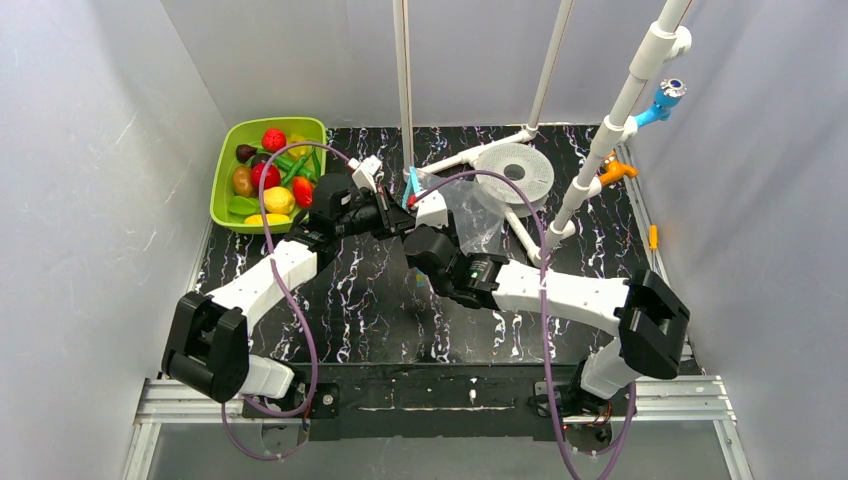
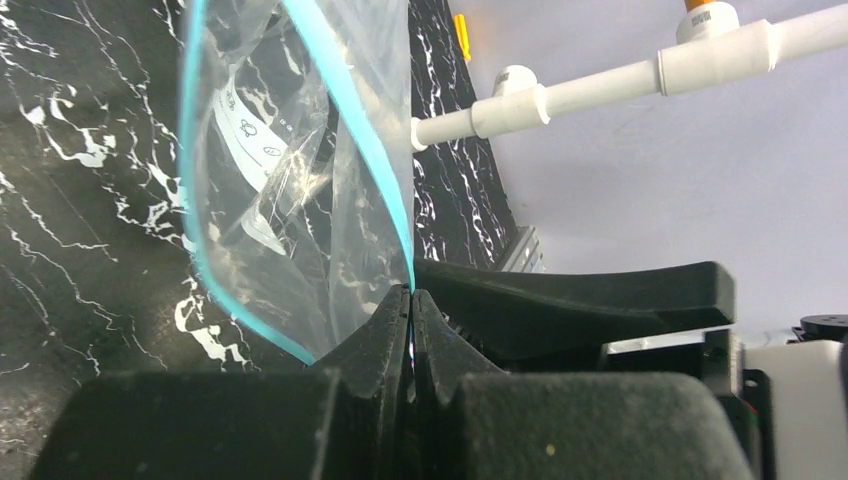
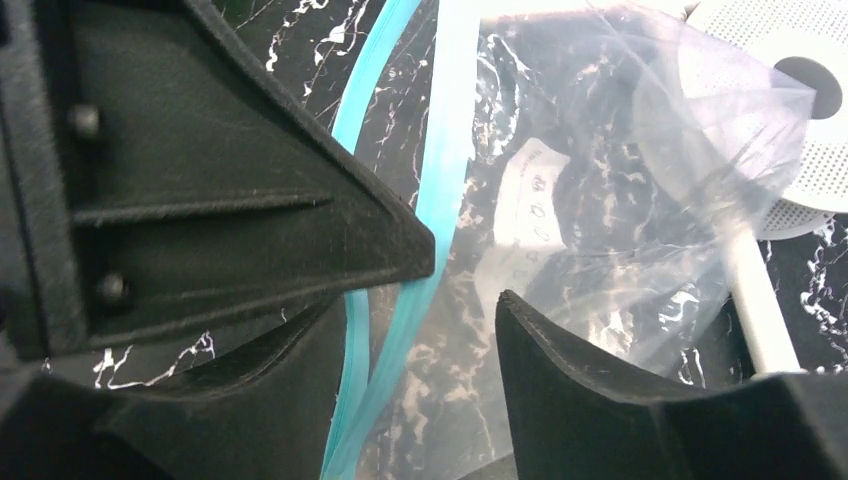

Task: Place the food in the zip-top bag and seal the zipper
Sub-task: Open the zipper of the food storage bag.

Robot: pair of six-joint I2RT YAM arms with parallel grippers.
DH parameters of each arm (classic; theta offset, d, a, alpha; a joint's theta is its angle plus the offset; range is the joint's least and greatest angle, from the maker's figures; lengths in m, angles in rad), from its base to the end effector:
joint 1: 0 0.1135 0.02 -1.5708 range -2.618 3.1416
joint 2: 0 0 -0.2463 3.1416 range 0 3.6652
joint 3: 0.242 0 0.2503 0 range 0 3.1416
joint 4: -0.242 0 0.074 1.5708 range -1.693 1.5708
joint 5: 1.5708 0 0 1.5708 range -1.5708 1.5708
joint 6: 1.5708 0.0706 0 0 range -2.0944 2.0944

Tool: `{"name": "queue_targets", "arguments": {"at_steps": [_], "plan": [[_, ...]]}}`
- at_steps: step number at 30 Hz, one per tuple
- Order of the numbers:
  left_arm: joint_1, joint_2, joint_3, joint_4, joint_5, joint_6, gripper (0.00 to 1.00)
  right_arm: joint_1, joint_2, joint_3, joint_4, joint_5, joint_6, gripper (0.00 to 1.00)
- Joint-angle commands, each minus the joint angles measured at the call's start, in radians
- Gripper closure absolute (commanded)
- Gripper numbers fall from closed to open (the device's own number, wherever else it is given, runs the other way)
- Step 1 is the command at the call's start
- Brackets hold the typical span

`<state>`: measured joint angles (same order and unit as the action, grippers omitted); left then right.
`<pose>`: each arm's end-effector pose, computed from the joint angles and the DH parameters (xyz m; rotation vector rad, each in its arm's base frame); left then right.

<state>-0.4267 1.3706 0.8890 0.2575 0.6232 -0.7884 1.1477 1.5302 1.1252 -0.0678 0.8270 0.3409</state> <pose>0.2945 -0.1791 0.2663 0.1405 1.9845 -1.3871 0.1974 0.3119 0.2635 -0.2656 1.8689 0.1671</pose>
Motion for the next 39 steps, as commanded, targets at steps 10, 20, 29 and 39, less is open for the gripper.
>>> {"name": "queue_targets", "arguments": {"at_steps": [10,20,29,39], "plan": [[-0.011,-0.011,0.011,0.004,0.06,0.001,1.0,0.006,-0.047,-0.077,0.122,0.101,0.058,0.76],[-0.011,-0.101,0.078,-0.164,0.035,0.206,0.19,-0.04,-0.155,-0.157,0.158,0.017,0.047,0.99],[-0.012,-0.275,-0.004,-0.11,-0.075,0.303,0.13,-0.149,-0.232,-0.164,0.076,-0.163,0.115,0.99],[-0.011,-0.188,0.106,-0.394,-0.336,0.167,0.21,-0.164,-0.308,-0.169,0.039,-0.253,0.103,0.99]]}}
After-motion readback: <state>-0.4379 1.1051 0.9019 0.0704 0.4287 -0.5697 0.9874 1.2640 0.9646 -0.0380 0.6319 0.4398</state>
